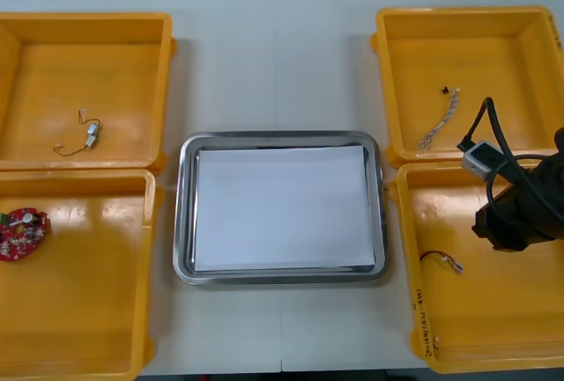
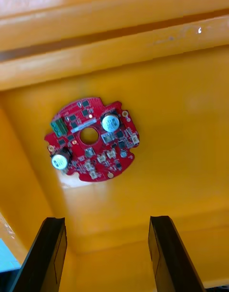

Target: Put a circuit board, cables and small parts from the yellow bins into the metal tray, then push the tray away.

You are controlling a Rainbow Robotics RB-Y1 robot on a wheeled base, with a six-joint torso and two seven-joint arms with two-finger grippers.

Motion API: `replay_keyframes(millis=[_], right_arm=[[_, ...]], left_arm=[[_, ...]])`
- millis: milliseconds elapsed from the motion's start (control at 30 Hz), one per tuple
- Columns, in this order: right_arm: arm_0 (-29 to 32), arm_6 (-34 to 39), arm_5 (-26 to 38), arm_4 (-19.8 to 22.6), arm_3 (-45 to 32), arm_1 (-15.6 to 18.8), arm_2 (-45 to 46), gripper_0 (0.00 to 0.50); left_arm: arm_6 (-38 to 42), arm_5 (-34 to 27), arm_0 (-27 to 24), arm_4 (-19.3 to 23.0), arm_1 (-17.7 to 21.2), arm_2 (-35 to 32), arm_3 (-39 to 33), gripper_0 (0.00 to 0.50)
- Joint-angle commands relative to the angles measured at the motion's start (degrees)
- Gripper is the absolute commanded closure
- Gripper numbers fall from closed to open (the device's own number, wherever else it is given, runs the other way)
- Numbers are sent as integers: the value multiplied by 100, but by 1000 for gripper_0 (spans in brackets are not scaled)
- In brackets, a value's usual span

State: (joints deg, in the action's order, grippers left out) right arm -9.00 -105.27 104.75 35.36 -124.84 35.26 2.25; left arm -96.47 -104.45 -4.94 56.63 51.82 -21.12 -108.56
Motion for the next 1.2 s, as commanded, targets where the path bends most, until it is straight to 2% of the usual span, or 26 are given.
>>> replay_keyframes(millis=[33,267,500,667,700,1033,1200], right_arm=[[319,-2,-526,94,-181,455,-304,0],[645,51,-948,401,-181,508,-312,0],[864,86,-1202,498,-181,508,-321,0],[996,95,-1334,516,-181,534,-374,0],[1023,121,-1405,516,-181,587,-462,0],[1093,279,-1660,410,-181,640,-778,0],[1190,332,-1870,199,-181,675,-919,0]], left_arm=[[-56,346,108,-108,21,-182,247,0],[-127,680,108,-231,21,-112,625,0],[-250,768,108,-398,21,55,687,0],[-909,768,134,-486,21,117,687,0],[-1269,742,143,-504,21,135,687,0],[-3053,619,152,-530,21,170,687,0],[-4011,557,160,-504,21,187,748,0]])
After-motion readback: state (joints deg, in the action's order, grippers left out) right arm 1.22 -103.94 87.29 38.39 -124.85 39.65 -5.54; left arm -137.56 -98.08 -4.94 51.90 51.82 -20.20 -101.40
